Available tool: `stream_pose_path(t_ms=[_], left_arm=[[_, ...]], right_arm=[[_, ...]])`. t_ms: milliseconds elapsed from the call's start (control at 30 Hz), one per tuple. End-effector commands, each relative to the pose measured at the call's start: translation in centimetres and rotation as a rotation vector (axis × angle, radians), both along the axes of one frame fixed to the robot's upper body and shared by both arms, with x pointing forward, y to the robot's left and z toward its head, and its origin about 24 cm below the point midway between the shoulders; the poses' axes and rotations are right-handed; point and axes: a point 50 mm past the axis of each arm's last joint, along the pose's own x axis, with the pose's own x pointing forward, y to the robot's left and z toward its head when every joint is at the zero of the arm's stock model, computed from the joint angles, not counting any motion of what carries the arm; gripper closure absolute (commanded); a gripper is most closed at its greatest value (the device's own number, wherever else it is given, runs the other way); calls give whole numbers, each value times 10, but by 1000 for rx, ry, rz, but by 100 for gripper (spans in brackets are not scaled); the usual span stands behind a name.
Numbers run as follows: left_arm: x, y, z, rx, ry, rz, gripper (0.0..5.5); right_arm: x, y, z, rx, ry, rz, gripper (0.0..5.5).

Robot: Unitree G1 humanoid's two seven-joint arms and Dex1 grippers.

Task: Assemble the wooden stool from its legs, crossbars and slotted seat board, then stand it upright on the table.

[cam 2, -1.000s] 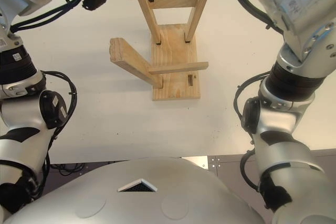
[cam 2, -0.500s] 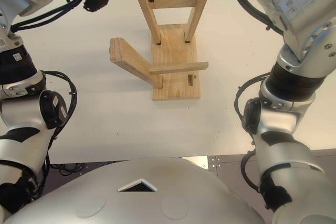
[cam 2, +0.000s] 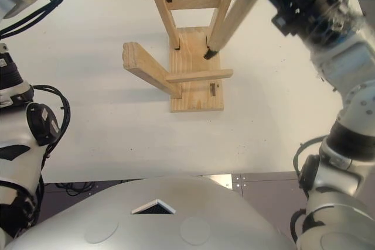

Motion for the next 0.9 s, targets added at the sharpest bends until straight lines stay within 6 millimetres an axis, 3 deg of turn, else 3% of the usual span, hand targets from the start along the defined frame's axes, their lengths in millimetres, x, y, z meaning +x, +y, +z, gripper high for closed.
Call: stream_pose_path(t_ms=[33, 233, 533, 900], left_arm=[[-8, 11, -7, 14, 39, 19, 59], [-3, 11, -10, 14, 71, 48, 59], [1, 7, -14, 21, 99, 65, 59], [-4, 3, -26, 60, 117, 42, 59]], right_arm=[[-8, -16, -26, -16, 20, -98, 342], [-15, -12, -61, 32, 104, -104, 342], [-16, 16, -75, 44, 132, -39, 342], [-9, -9, -105, -99, 192, -75, 344]])
